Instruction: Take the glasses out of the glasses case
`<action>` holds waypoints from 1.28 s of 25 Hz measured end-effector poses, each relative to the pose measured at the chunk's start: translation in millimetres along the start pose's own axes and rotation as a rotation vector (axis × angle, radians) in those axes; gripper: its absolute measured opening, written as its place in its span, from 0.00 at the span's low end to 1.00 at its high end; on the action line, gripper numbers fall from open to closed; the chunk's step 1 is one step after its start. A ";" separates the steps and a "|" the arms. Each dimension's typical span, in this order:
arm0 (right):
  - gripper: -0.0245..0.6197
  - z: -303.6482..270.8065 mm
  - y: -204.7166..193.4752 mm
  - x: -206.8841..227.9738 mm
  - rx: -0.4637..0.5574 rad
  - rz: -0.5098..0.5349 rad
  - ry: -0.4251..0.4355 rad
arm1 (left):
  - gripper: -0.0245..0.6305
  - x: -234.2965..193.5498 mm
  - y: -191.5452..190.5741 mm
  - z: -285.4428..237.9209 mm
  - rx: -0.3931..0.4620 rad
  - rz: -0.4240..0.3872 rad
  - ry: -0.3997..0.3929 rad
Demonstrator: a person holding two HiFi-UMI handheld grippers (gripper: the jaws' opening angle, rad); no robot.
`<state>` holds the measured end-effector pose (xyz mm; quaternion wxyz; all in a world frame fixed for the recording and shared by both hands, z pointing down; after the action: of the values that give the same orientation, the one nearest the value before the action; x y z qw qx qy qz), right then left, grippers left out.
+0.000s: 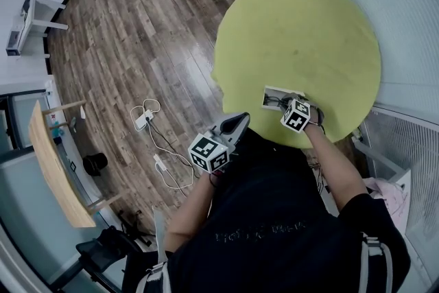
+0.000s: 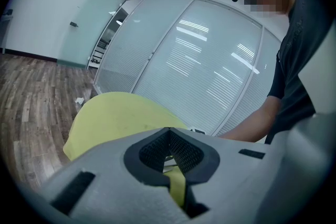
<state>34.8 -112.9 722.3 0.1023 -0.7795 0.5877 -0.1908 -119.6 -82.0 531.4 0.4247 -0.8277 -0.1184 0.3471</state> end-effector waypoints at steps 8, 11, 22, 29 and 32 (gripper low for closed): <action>0.10 -7.7 -1.8 3.1 -0.047 0.056 -0.027 | 0.06 -3.4 0.3 1.5 -0.005 0.004 0.003; 0.10 -12.4 -2.0 5.5 -0.055 0.088 -0.044 | 0.06 -4.2 -0.6 0.3 -0.009 -0.001 -0.001; 0.10 -9.0 0.5 2.4 -0.093 0.165 -0.071 | 0.06 -3.6 4.7 4.2 0.000 -0.023 -0.003; 0.10 11.7 2.8 8.3 -0.042 0.116 -0.130 | 0.06 0.9 9.0 0.2 0.012 -0.034 -0.019; 0.10 20.2 3.7 9.1 -0.018 0.100 -0.148 | 0.06 3.2 11.0 -1.3 0.017 -0.039 -0.026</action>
<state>42.2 -124.1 704.2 0.1481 -0.7620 0.6185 -0.1220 -117.5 -87.9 521.8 0.4366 -0.8171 -0.1371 0.3506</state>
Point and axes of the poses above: the fingertips, and each gripper's own axes: z backward along the fingers, x to its right, y out of its top, the point moved 4 cm from there along z, backward along the fingers, and after that the axes turned 6 degrees about y, right-handed, at the moved point
